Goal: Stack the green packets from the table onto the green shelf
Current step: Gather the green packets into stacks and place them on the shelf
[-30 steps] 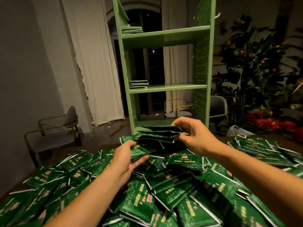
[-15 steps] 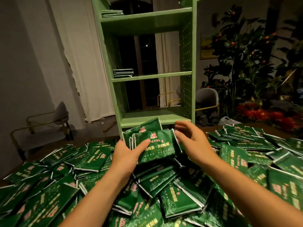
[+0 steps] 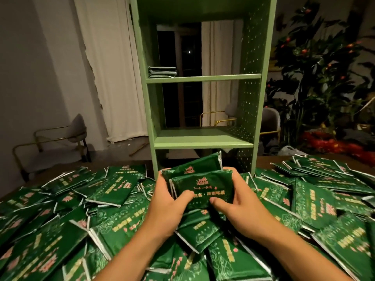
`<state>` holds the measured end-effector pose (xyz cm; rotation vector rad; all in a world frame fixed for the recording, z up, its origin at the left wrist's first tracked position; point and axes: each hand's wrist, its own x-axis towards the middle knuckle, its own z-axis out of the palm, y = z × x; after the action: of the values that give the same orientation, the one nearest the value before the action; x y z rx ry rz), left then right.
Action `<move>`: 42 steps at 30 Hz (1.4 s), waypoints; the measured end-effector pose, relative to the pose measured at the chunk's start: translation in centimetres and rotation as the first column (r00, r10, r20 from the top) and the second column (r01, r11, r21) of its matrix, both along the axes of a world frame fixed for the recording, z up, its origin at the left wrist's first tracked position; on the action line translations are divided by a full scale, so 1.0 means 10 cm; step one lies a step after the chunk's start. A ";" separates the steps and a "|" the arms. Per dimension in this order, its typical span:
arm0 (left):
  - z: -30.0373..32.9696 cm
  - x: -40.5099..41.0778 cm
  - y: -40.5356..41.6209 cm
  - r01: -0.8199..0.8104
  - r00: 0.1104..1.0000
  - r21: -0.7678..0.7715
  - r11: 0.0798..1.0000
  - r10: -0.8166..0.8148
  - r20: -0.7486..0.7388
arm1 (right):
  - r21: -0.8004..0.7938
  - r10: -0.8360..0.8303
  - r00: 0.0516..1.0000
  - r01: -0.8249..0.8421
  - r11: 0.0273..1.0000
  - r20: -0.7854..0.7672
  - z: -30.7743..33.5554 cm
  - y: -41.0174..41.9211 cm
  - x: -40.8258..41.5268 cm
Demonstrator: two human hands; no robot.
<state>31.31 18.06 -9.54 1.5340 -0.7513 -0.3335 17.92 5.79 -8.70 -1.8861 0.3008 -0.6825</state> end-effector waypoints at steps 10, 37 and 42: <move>0.01 -0.08 0.04 0.040 0.999 -0.008 0.999 -0.041 -0.022 | 0.040 -0.059 0.998 0.059 0.997 0.011 0.02 0.02 -0.04; 0.58 0.03 0.03 0.032 0.996 0.061 0.998 -0.026 -0.090 | 0.278 0.008 0.999 -0.016 0.961 0.031 0.57 -0.07 0.07; 0.77 0.14 0.10 0.000 0.945 -0.104 0.995 -0.034 -0.326 | 0.083 -0.084 0.996 0.084 0.993 -0.005 0.70 -0.14 0.08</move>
<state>32.72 19.07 -1.83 1.3321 -0.5107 -0.5410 18.77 4.37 -1.66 -1.8032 0.4055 -0.7150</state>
